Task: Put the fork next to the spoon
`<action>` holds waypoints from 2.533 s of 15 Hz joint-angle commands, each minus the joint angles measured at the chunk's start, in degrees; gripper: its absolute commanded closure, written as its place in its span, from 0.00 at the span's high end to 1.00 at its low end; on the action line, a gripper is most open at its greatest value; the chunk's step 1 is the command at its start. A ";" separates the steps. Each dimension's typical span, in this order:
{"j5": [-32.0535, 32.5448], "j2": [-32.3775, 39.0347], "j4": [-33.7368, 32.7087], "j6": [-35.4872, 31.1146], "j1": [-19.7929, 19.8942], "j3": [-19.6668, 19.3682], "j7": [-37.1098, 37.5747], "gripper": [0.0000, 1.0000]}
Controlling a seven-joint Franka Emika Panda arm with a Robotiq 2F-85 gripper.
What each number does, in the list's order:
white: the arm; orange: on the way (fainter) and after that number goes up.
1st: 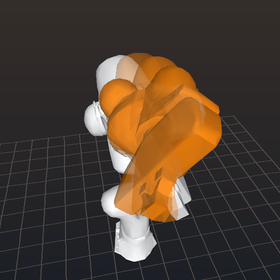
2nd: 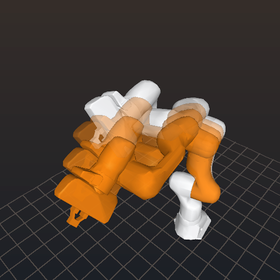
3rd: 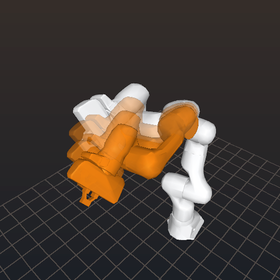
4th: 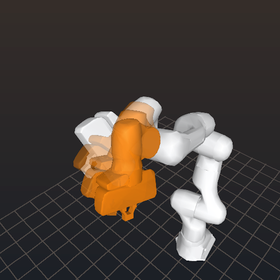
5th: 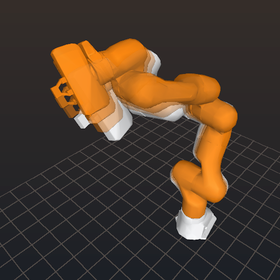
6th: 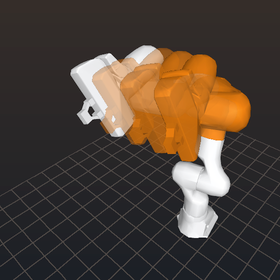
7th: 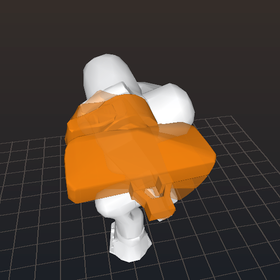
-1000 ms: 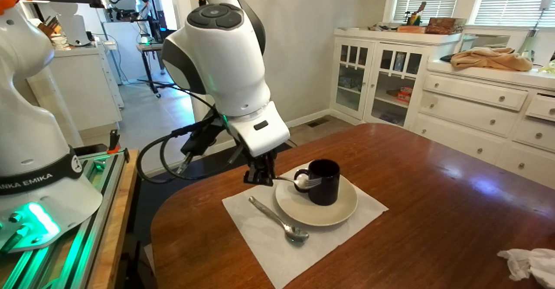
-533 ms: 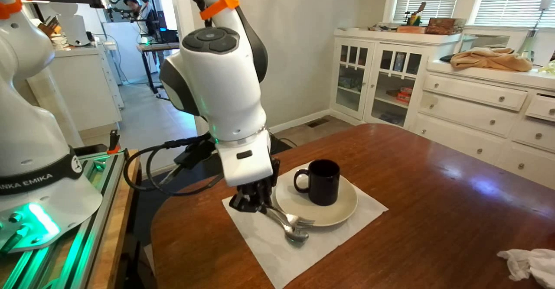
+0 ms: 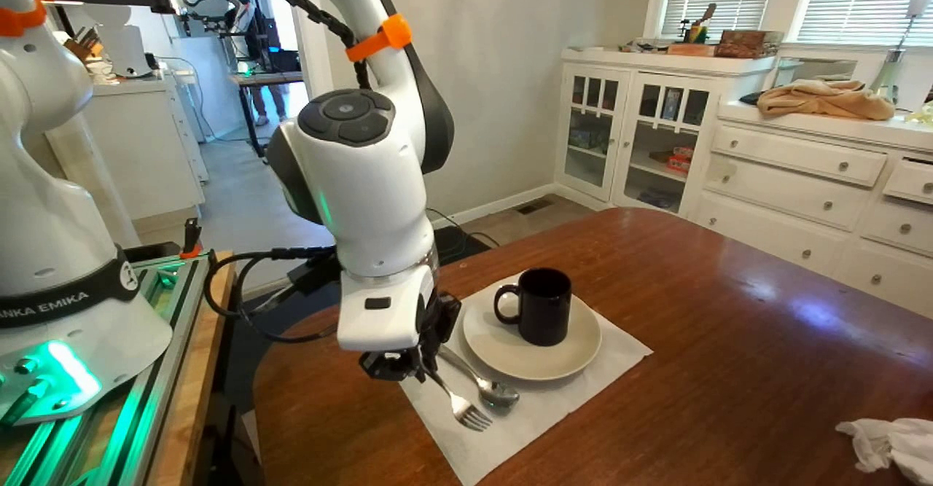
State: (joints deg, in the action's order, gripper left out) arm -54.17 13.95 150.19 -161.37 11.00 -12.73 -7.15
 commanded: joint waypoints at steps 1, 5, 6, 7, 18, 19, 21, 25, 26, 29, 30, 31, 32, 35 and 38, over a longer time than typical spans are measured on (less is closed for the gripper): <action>-7.29 2.67 -1.71 -0.76 0.79 2.63 -1.90 0.04; -15.73 5.43 -3.46 -2.18 0.83 5.60 -5.76 0.04; -17.37 6.21 -3.89 -2.74 0.74 6.15 -6.62 0.04; -19.09 6.93 -4.40 -3.36 0.81 6.74 -7.64 0.04; -32.99 15.14 -9.78 -7.38 0.77 8.77 -17.68 0.04; -33.48 14.86 -9.71 -7.38 0.77 8.76 -18.54 0.04; -34.83 14.43 -9.45 -7.71 0.64 8.69 -21.31 0.42; -35.97 11.05 -7.10 -10.13 -0.49 8.65 -27.54 0.70; -36.21 10.04 -6.31 -11.58 -0.88 8.64 -28.83 0.77; -34.41 5.79 -2.78 -15.52 -1.93 8.59 -30.50 0.99; -33.82 4.35 -1.55 -16.69 -2.33 8.58 -30.43 1.00; -31.09 2.42 0.90 -17.05 -2.88 8.40 -28.70 1.00; -28.93 0.49 3.06 -17.58 -3.47 8.27 -27.72 1.00; -22.44 -5.72 8.97 -18.17 -5.05 7.76 -26.90 1.00; -19.20 -5.31 7.30 -18.58 -6.72 6.63 -31.58 1.00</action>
State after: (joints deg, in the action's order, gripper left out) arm -75.57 9.95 157.59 -179.08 6.66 -4.73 -35.72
